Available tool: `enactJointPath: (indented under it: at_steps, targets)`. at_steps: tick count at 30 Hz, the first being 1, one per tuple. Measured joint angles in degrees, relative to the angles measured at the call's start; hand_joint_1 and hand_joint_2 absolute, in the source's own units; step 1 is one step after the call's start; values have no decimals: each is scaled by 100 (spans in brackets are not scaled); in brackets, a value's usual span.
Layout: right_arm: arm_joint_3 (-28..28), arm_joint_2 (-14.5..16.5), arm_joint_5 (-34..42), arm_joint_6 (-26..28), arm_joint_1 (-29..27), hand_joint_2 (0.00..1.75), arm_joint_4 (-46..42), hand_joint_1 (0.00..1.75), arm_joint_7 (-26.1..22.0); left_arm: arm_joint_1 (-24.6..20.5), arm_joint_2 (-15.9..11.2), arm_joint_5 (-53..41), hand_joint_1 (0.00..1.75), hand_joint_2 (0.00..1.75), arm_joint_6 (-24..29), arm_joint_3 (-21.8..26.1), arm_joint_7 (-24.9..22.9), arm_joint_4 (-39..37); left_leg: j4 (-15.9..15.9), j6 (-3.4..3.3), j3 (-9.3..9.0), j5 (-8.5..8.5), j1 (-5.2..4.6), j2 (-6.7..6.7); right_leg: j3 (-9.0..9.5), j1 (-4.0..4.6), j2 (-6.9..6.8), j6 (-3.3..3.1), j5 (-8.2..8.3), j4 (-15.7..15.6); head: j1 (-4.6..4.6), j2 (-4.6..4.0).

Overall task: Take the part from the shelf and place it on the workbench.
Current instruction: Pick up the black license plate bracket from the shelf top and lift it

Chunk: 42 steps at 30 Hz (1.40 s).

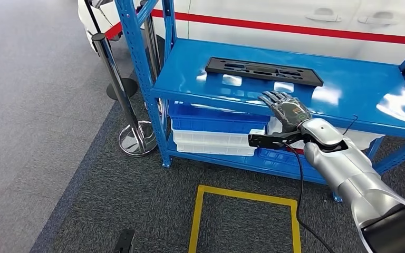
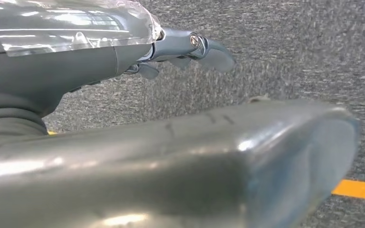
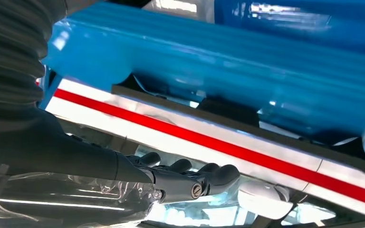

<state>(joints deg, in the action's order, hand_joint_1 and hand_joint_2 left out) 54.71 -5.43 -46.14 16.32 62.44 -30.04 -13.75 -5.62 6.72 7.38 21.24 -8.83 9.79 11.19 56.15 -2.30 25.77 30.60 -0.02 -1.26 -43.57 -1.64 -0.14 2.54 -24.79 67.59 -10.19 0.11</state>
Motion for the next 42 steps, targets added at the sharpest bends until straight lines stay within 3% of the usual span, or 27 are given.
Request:
enactJointPath:
  at_steps: [1,3,6,7,9,10,11,13,14,15,17,18,19,22,23,24,26,27,28,29,31,32,33,34,36,38,42]
  targets:
    - [1,-14,0,-2,-11,175,9,0,0,6,0,0,0,0,-1,7,-2,-1,13,34,-97,91,5,-4,74,-1,2,5,278,-384,-1,0]
    - [8,-37,-1,-12,-35,175,24,0,-5,-3,0,2,0,0,-2,15,-16,-3,-17,119,-212,252,10,-13,171,29,8,-60,584,-818,2,-1]
    - [14,-46,-1,3,-38,175,16,0,2,-26,-3,-3,0,0,-8,20,-36,-3,86,234,-271,215,15,-9,303,50,13,-213,460,-862,4,2]
    - [14,-48,-1,20,-31,175,12,0,14,-35,-5,-8,0,0,-9,20,-35,-2,331,264,-178,102,16,4,390,36,13,-251,400,-887,4,3]
    - [15,-51,-5,51,-46,175,9,0,33,-55,-9,-15,0,0,-21,20,-56,-2,1045,308,260,-8,26,36,592,22,17,-293,278,-946,2,1]
    - [16,-51,-10,61,-70,175,10,0,38,-60,-9,-19,0,0,-30,20,-77,-2,1373,327,529,102,28,47,697,19,17,-304,207,-972,1,1]
    - [18,-51,-14,64,-94,175,9,0,41,-58,-9,-27,0,0,-38,20,-103,-2,1579,336,771,339,30,52,805,18,19,-308,131,-995,1,1]
    - [21,-51,-16,38,-95,175,7,0,55,-43,-9,-72,0,0,-41,20,-144,-2,1591,329,1119,827,32,63,1029,18,25,-308,-39,-1018,1,2]
    - [22,-51,-12,8,-68,175,1,0,64,-35,-9,-97,0,0,-39,20,-160,-2,1401,309,1221,849,32,70,1142,19,29,-303,-128,-1021,2,2]
    - [22,-51,-8,-29,-34,175,-10,0,74,-29,-9,-117,0,0,-35,19,-172,-2,1108,287,1281,617,33,78,1252,23,32,-294,-216,-1022,1,1]
    - [26,-50,-2,-118,23,175,-30,0,87,-2,-10,-126,0,0,-28,18,-190,-8,472,230,1334,-381,17,97,1432,38,42,-255,-380,-1016,1,1]
    - [30,-46,-3,-170,47,175,-36,0,89,8,-10,-127,0,0,-26,16,-193,-10,291,199,1336,-783,1,98,1479,49,49,-219,-444,-1013,3,0]
    - [35,-40,-8,-220,70,175,-38,0,89,13,-8,-127,0,0,-25,15,-194,-13,219,164,1340,-1007,-19,96,1501,51,57,-175,-495,-1015,4,0]
    - [49,24,-46,-299,162,175,-43,0,90,-23,-1,-131,0,0,-36,12,-198,-11,202,65,1279,-961,-28,77,1512,31,54,-59,-629,-992,4,2]
    - [57,51,-63,-302,185,175,-43,0,91,-44,-1,-133,0,0,-43,12,-200,-10,177,30,1238,-939,-19,74,1444,28,50,-41,-713,-845,4,2]
    - [71,73,-79,-302,192,175,-42,0,92,-66,-1,-134,0,0,-52,11,-202,-9,154,1,1196,-913,-9,73,1298,29,45,-28,-831,-574,5,2]
    - [107,111,-96,-301,153,175,-35,0,92,-96,5,-134,0,0,-63,10,-202,-9,150,-39,1134,-849,-19,58,806,33,42,-7,-1068,208,4,2]
    - [127,124,-96,-305,111,175,-27,0,90,-98,9,-134,0,0,-67,9,-203,-9,152,-43,1099,-813,-25,41,570,35,41,-2,-1095,512,4,2]
    - [147,134,-91,-315,67,175,-16,0,84,-91,12,-133,0,0,-67,9,-209,-10,157,-46,1054,-773,-34,20,411,39,41,-10,-1004,634,4,2]
    - [168,144,-86,-326,35,175,-3,0,74,-81,12,-132,0,0,-67,9,-220,-10,164,-46,1005,-732,-44,-2,352,50,42,-33,-790,540,4,2]
    - [196,163,-70,-339,17,175,25,0,43,-67,11,-131,0,0,-67,9,-243,-11,181,-41,912,-650,-64,-29,483,94,45,-127,-202,-131,5,2]
    - [204,175,-56,-339,21,175,39,0,21,-70,16,-131,0,0,-67,9,-248,-11,191,-31,891,-620,-75,-36,567,118,44,-185,14,-438,5,1]
    - [210,187,-33,-336,27,175,54,0,-3,-74,17,-131,0,0,-67,9,-251,-11,198,-15,889,-600,-76,-41,636,142,44,-227,129,-672,6,1]
    - [218,203,-3,-332,30,175,70,0,-28,-79,19,-129,0,0,-70,10,-256,-11,208,4,902,-585,-71,-41,682,162,43,-252,139,-808,7,2]
    - [234,239,63,-327,39,175,105,0,-76,-79,16,-125,0,0,-82,11,-274,-11,221,25,930,-574,-69,-37,728,169,44,-226,90,-929,9,2]
    - [240,262,123,-328,48,175,138,0,-113,-75,15,-121,0,0,-110,11,-285,-11,217,25,926,-569,-75,-26,742,163,53,-202,66,-959,8,2]
    - [258,279,239,-328,47,175,182,0,-169,-82,6,-121,0,0,-166,11,-276,-11,188,30,900,-567,-75,-18,749,165,60,-218,56,-959,9,2]
